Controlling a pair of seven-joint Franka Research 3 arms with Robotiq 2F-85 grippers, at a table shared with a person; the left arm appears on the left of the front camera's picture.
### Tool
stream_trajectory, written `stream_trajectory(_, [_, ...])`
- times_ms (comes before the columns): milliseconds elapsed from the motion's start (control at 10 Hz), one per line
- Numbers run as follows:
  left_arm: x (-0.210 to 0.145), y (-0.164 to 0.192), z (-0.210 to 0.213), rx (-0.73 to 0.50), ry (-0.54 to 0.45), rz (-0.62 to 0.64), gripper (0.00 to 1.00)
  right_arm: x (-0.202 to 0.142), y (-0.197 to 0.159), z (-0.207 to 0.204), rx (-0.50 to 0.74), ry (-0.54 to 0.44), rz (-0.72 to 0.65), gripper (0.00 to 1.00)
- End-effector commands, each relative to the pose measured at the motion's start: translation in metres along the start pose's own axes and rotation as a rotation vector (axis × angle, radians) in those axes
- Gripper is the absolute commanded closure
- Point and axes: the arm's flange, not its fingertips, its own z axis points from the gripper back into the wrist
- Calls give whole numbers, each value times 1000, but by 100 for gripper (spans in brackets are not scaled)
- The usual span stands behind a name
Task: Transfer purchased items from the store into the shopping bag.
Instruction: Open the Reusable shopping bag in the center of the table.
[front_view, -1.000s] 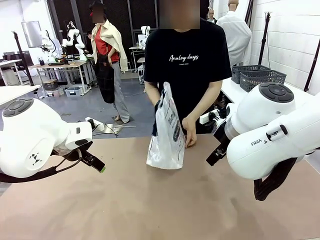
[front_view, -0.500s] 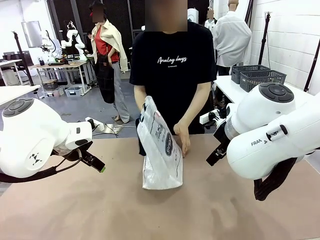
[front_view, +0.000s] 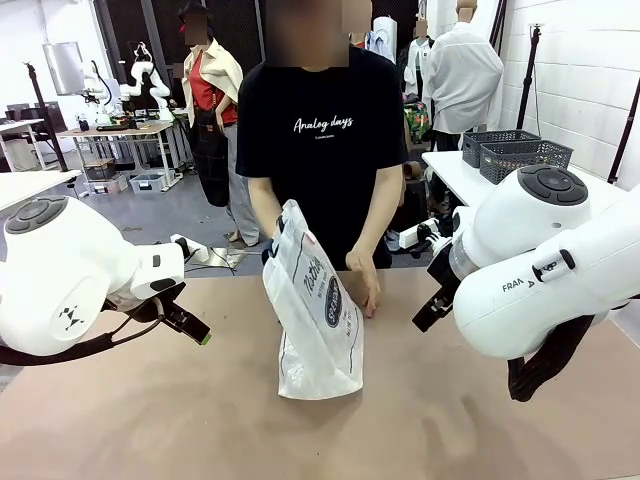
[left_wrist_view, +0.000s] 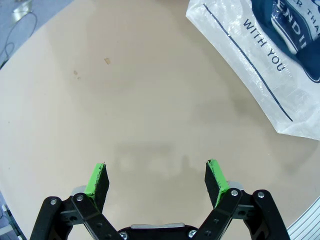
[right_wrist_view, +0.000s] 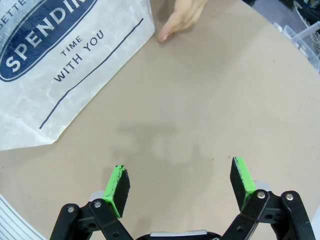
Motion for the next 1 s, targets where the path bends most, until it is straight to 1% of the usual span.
stream_trajectory(0, [0,1,0,0,0,2,0,0,-1,1,1,-2,3,0])
stream_trajectory(900, [0,1,0,0,0,2,0,0,-1,1,1,-2,3,0])
